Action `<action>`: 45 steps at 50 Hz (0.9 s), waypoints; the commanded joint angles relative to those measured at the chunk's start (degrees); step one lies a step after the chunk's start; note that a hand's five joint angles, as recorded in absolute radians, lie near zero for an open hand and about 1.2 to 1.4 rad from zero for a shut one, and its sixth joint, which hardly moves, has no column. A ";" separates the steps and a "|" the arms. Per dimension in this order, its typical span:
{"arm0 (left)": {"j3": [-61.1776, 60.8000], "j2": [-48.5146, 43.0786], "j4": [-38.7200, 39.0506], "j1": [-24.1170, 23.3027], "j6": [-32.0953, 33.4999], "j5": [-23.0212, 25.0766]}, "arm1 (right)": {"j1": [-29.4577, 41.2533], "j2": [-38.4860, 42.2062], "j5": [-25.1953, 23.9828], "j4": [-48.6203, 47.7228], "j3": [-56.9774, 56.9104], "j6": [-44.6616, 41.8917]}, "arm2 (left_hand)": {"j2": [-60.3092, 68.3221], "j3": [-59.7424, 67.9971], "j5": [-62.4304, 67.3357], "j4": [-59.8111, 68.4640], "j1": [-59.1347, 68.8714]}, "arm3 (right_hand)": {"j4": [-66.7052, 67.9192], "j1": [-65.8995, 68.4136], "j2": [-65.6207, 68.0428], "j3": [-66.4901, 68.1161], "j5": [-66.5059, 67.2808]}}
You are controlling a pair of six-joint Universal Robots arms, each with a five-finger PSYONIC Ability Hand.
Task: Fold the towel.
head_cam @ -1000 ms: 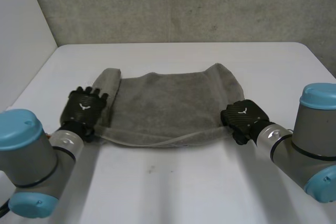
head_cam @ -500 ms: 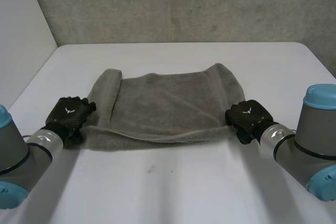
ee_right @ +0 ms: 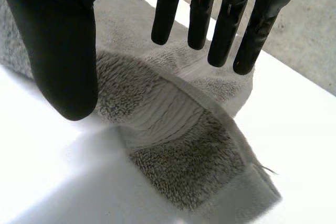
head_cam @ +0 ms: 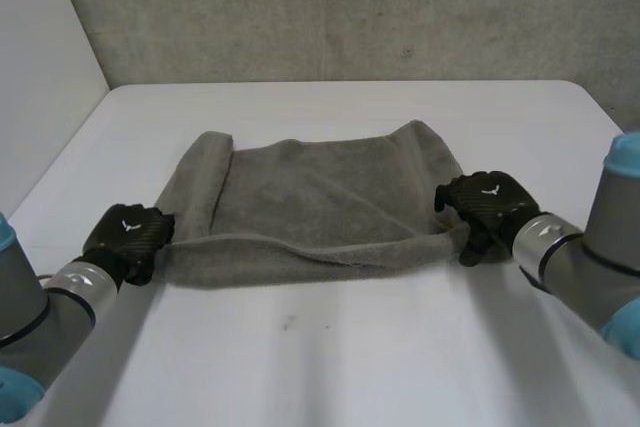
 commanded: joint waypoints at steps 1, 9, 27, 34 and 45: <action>-3.87 6.35 -0.12 -0.35 0.14 -0.43 | -4.27 -2.81 -4.57 11.82 -5.56 -1.18 | 10.39 10.50 11.44 10.39 12.83 | 0.11 -2.14 -0.09 0.21 0.02; -6.50 11.98 -0.03 0.36 0.06 -0.35 | -8.50 -2.55 -7.57 14.64 -9.26 -7.33 | 10.39 10.50 11.44 10.39 12.83 | 1.78 -0.46 1.59 1.88 1.70; -8.09 12.77 -0.03 2.99 -0.21 -0.08 | -8.24 5.27 -7.04 16.59 -9.09 -5.33 | 10.39 10.50 11.44 10.39 12.83 | 2.79 0.55 2.60 2.89 2.70; -7.91 12.50 0.06 3.08 -0.21 -0.08 | -7.88 8.61 -6.87 12.80 -7.95 -2.77 | 10.39 10.50 11.44 10.39 12.83 | 7.34 5.10 7.15 7.44 7.25; -7.21 13.03 -0.38 2.82 -0.12 -0.43 | -8.76 3.96 -5.46 5.24 -7.60 1.01 | 10.39 10.50 11.44 10.39 12.83 | 53.03 50.79 52.84 53.13 52.94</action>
